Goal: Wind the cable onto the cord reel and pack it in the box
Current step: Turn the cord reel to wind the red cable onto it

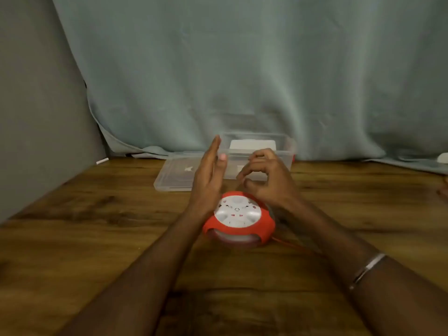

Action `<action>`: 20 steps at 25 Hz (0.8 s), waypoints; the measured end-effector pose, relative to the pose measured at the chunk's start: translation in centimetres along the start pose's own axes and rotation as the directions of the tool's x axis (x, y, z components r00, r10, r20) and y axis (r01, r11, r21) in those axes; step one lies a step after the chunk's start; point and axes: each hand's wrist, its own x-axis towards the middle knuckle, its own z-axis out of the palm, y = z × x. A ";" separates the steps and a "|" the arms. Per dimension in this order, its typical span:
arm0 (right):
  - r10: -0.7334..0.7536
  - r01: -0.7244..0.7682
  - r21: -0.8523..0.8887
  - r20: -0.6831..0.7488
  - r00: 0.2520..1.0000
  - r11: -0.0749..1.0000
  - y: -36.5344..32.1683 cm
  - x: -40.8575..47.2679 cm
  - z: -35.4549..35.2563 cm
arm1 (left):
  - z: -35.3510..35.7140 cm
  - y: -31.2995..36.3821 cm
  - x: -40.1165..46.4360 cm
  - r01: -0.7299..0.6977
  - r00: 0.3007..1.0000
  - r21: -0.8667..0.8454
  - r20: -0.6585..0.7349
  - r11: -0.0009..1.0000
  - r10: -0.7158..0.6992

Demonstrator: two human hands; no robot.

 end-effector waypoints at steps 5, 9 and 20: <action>0.029 -0.058 0.031 0.586 0.810 0.998 1.2 0.5 -1.7 | -1.2 -3.4 0.7 0.281 0.952 -0.109 0.158 0.953 -0.263; 0.075 -0.076 -0.029 0.682 0.727 0.997 1.0 0.6 -2.1 | -0.8 -5.0 0.0 0.361 0.878 0.052 0.317 0.931 -0.358; 0.205 -0.079 -0.277 0.464 0.862 0.958 0.1 -0.4 -0.8 | 0.4 -5.2 0.7 0.507 0.853 -0.031 0.158 0.861 -0.496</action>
